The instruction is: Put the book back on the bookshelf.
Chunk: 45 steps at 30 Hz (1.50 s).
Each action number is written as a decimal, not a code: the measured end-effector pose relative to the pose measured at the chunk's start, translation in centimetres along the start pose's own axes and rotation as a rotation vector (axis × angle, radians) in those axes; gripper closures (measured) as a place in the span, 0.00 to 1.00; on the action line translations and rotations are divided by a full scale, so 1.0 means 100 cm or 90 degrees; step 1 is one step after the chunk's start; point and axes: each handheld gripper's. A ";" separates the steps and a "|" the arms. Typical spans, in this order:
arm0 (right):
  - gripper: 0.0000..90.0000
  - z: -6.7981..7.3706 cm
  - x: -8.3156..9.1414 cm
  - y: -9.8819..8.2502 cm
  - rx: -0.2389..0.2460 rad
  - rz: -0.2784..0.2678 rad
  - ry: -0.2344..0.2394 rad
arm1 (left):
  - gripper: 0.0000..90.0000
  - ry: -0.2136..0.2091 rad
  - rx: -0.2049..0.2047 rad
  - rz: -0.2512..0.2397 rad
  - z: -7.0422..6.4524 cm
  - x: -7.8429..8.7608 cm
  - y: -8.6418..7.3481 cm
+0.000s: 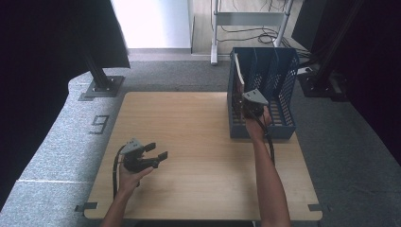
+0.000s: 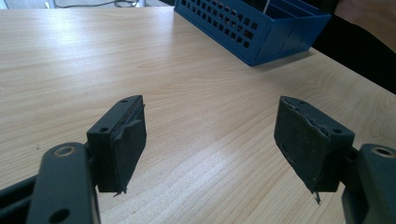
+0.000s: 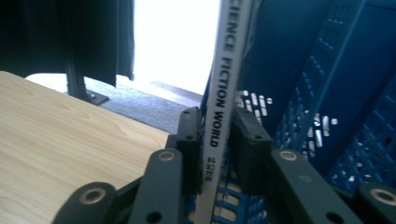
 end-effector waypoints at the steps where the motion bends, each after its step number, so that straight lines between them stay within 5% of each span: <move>1: 0.79 0.000 0.000 0.000 -0.003 0.000 0.004 | 0.28 0.000 0.000 0.000 0.000 0.000 0.000; 17: 0.58 -0.001 0.005 -0.001 -0.038 0.008 0.028 | 0.28 0.000 -0.001 -0.002 -0.004 0.001 0.002; 27: 0.53 -0.002 0.009 -0.005 -0.040 0.009 0.032 | 0.28 -0.004 0.003 -0.003 -0.003 -0.001 0.003; 45: 0.50 -0.006 0.035 0.000 -0.099 -0.008 0.067 | 0.28 0.000 -0.005 0.011 -0.006 -0.003 -0.001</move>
Point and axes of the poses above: each handheld gripper's, and its own axes: x roughly backward along the jaws, y roughly out of its top, z roughly to its left, and after that the axes turned 5 degrees about -y, right-handed
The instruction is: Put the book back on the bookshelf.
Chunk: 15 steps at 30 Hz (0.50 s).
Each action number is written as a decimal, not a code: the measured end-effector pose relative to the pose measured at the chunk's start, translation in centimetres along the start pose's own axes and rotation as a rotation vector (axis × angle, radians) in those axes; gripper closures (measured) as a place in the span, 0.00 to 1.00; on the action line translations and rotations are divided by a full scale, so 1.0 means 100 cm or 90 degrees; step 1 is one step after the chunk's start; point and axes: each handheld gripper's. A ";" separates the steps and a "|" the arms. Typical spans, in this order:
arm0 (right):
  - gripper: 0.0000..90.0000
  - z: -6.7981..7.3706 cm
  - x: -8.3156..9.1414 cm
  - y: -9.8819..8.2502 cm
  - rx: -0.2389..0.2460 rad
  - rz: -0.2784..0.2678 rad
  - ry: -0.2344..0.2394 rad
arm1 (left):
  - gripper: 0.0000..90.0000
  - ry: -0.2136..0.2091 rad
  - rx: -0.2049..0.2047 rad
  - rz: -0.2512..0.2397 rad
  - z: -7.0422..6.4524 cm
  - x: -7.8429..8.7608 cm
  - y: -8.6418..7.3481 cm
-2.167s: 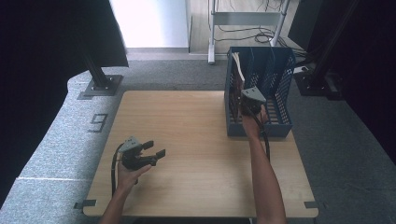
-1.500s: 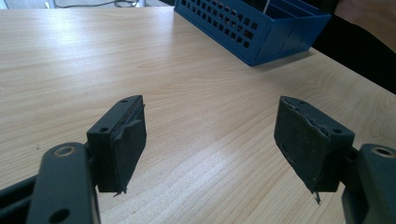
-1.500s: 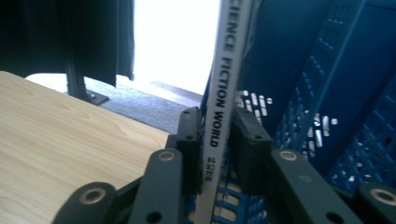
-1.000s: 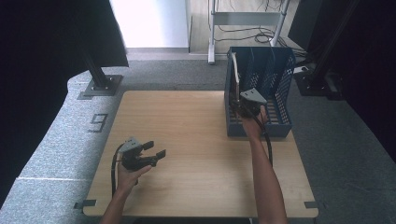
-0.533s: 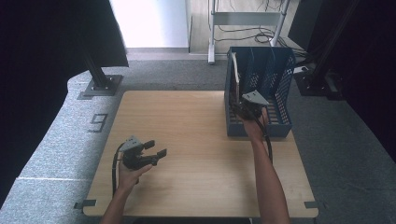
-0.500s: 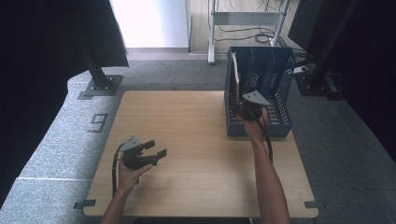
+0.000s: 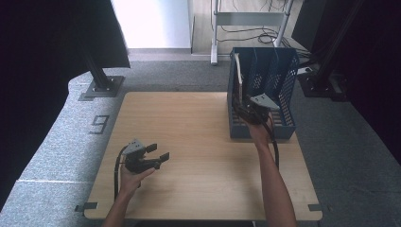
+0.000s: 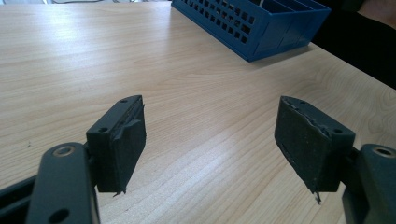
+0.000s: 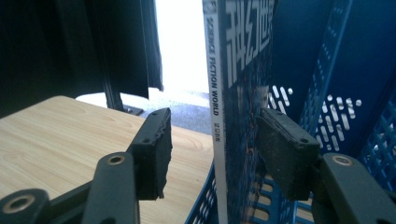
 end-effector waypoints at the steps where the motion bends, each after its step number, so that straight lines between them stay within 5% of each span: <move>1: 0.49 0.001 0.003 0.000 0.003 -0.003 0.000 | 0.28 -0.001 0.000 -0.001 0.000 0.000 0.000; 15: 0.49 0.005 0.044 -0.015 -0.023 -0.001 0.042 | 0.28 0.007 -0.002 0.008 -0.003 0.002 -0.005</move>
Point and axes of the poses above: each handheld gripper's, and its own axes: x roughly backward along the jaws, y roughly out of its top, z roughly to its left, and after that the axes turned 5 degrees about -y, right-handed
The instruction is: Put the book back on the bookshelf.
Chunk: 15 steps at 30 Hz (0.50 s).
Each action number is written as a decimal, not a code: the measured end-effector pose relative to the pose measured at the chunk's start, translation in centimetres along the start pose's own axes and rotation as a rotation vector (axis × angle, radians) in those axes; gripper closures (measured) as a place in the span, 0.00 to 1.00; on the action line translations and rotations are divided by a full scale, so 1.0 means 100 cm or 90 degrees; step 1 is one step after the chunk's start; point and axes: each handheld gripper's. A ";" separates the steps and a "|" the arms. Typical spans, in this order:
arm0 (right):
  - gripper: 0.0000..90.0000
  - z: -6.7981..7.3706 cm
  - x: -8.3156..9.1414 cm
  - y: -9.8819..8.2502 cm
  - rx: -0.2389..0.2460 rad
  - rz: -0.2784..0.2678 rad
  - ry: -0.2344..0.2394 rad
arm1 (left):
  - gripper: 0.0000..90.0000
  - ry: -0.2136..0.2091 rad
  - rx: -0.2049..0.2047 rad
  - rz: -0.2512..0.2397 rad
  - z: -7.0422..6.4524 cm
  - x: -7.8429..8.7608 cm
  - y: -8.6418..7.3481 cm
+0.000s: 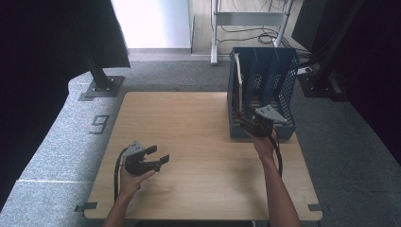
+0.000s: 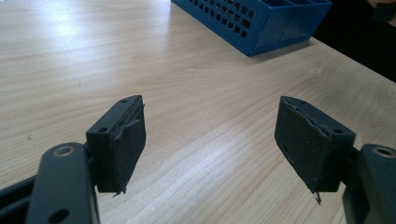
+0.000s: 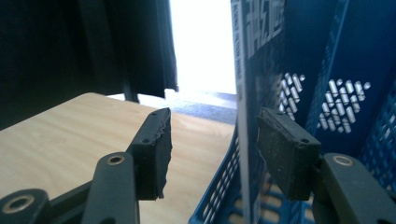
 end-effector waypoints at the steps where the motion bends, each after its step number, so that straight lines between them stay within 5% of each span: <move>1: 0.50 0.000 0.003 -0.002 0.001 -0.002 0.003 | 0.28 0.002 0.000 0.003 0.000 0.000 -0.001; 15: 0.49 -0.001 0.039 -0.036 -0.016 0.025 0.047 | 0.28 0.006 0.001 0.016 0.000 -0.004 -0.006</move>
Point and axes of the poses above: each handheld gripper's, and its own axes: x roughly backward along the jaws, y roughly out of its top, z roughly to its left, and after that the axes turned 5 degrees about -y, right-handed
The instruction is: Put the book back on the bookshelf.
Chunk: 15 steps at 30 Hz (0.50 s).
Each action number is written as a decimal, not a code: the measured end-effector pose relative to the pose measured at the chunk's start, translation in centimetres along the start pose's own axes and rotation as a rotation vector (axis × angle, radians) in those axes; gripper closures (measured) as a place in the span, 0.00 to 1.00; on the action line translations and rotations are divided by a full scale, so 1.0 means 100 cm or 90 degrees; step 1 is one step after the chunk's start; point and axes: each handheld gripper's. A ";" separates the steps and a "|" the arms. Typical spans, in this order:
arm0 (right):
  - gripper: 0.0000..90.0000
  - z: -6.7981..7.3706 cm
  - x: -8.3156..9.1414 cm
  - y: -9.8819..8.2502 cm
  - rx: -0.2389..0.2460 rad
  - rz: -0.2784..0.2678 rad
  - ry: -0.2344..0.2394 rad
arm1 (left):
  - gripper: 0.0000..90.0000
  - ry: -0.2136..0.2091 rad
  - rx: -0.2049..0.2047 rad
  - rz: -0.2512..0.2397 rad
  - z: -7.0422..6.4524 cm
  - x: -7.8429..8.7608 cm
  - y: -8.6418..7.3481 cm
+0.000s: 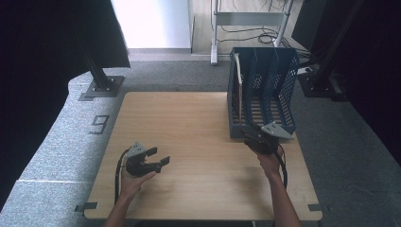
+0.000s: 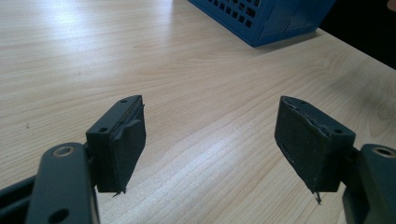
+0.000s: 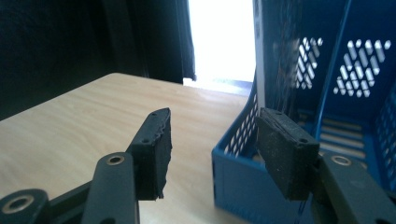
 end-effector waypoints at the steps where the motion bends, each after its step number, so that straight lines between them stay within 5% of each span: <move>1: 0.49 0.000 0.002 -0.004 0.001 0.003 0.003 | 0.28 0.000 -0.001 0.001 0.000 0.000 0.000; 15: 0.49 0.000 0.026 -0.045 0.002 0.044 0.015 | 0.28 0.005 0.006 0.014 0.000 -0.001 -0.007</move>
Point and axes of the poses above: each handheld gripper's, and its own axes: x roughly backward along the jaws, y roughly out of its top, z roughly to its left, and after that the axes turned 5 degrees about -y, right-handed
